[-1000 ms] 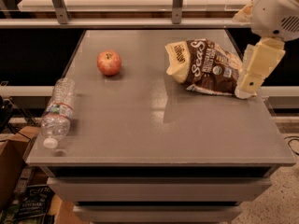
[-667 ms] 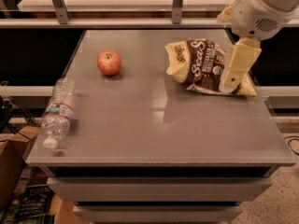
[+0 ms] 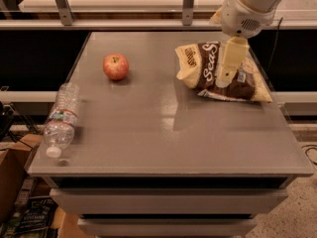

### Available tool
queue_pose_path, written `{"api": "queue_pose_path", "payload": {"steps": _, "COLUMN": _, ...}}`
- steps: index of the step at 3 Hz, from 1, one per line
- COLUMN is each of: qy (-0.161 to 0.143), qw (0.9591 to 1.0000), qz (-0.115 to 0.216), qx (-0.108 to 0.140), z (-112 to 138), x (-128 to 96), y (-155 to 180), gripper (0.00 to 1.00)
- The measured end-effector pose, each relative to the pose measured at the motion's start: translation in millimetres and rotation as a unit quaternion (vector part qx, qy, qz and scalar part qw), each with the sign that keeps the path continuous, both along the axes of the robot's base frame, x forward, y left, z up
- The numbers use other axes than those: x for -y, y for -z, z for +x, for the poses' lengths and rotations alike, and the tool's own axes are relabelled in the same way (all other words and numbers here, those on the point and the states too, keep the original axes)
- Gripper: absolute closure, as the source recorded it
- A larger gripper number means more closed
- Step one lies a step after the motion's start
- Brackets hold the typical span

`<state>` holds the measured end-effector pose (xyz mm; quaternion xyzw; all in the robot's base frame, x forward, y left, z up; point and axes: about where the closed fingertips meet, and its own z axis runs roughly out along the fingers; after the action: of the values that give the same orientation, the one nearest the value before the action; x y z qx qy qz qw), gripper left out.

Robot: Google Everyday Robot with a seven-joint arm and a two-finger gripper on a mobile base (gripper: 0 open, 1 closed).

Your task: Move brown chip bag near apple

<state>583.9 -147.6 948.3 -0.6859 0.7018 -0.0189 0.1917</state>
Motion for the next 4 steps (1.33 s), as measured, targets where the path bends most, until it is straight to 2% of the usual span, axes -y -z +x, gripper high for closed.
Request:
{"api": "queue_pose_path", "payload": {"steps": 1, "qy": 0.002, "qw": 0.9999, "qz": -0.008, "qx": -0.007, "z": 31.6, "x": 9.5, "y": 13.5, "gripper": 0.00}}
{"api": "queue_pose_path", "payload": {"steps": 2, "qy": 0.006, "qw": 0.9997, "qz": -0.018, "qx": -0.017, "z": 49.4, "x": 20.0, "y": 28.7, "gripper": 0.17}}
{"api": "queue_pose_path", "payload": {"steps": 4, "qy": 0.010, "qw": 0.9990, "qz": -0.033, "qx": -0.030, "z": 57.6, "x": 31.7, "y": 43.8, "gripper": 0.64}}
